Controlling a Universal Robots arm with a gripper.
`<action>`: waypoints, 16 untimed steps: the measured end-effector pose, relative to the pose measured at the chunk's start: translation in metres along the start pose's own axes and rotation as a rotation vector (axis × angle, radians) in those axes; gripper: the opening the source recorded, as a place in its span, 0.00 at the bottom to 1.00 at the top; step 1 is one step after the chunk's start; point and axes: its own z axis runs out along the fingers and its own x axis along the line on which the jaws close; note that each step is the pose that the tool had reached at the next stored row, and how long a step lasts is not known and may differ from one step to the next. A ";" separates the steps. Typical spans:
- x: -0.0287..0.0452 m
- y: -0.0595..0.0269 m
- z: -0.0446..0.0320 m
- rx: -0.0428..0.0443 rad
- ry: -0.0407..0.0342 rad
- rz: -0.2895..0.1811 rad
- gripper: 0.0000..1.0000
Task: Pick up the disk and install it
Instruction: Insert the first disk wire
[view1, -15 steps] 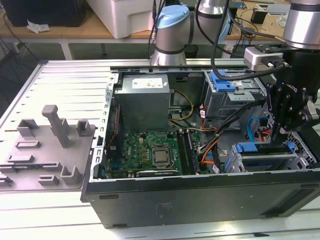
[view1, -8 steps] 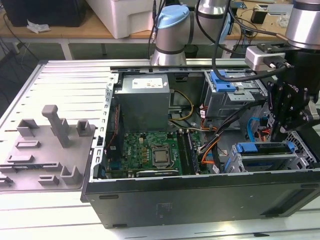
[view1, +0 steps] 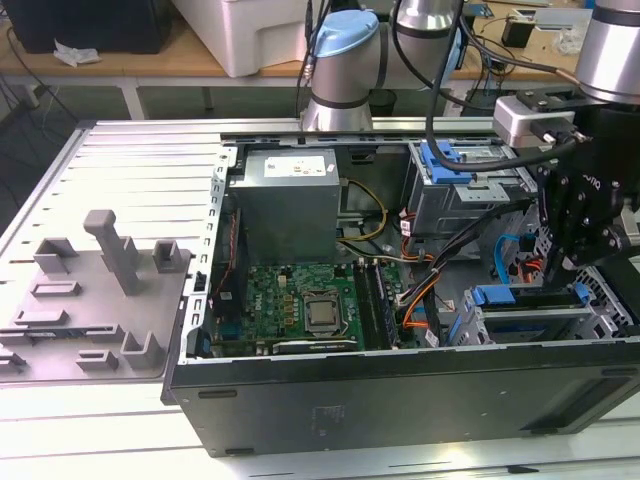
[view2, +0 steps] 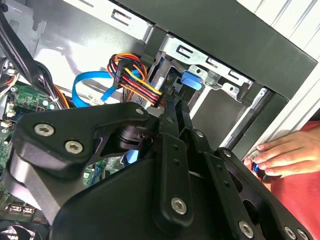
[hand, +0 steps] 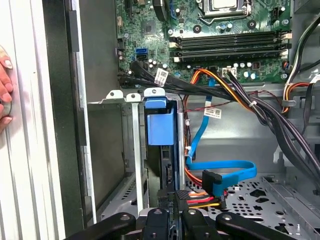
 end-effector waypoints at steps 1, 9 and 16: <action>0.0000 0.0002 0.0001 0.0011 -0.0022 0.000 0.17; 0.0001 0.0017 -0.0002 0.0042 -0.0140 0.002 0.17; 0.0003 0.0017 0.0000 0.0040 -0.0295 0.003 0.17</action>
